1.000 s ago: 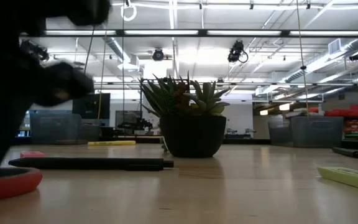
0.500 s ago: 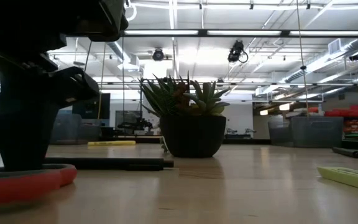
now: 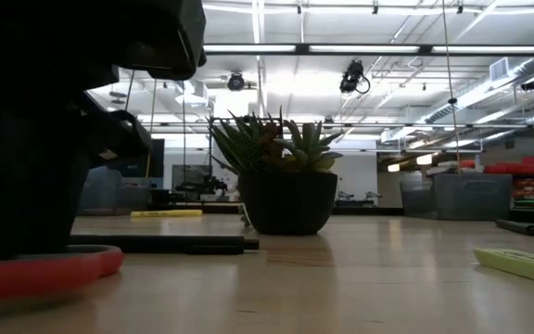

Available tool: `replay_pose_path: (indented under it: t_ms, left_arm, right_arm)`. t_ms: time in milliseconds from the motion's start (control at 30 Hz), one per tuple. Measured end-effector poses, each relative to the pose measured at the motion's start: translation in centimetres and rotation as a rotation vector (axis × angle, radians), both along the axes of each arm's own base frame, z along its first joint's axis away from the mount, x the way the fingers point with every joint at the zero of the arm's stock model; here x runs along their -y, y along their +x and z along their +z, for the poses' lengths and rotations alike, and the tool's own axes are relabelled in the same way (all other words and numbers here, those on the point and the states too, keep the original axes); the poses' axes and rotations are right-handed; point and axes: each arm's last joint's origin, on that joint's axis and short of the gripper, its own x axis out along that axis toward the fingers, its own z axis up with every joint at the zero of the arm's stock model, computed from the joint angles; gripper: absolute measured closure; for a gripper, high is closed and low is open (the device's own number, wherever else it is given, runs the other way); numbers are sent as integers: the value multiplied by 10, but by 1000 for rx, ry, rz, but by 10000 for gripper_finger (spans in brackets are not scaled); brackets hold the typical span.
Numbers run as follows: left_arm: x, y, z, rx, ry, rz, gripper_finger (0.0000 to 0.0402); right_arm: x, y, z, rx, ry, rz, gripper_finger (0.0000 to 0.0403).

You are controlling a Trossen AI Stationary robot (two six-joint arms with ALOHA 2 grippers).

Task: Sort crayons/erasers/pens/pencils in bins
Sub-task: Put the red scissors into the green bin

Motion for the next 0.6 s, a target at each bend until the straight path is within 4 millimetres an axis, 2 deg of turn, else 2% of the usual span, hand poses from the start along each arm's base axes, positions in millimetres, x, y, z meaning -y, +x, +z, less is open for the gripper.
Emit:
replay_pose_path:
  t_ms: [133,333,600]
  left_arm:
    - [-4,2,1,-1,-11,11,324]
    - [-16,5,15,37,-2,81,324]
    - [-43,7,76,187,-83,185,324]
  right_arm:
    - [-2,-3,0,-2,1,12,224]
    - [-7,-8,0,-4,16,26,224]
    - [-12,-14,0,-8,48,28,224]
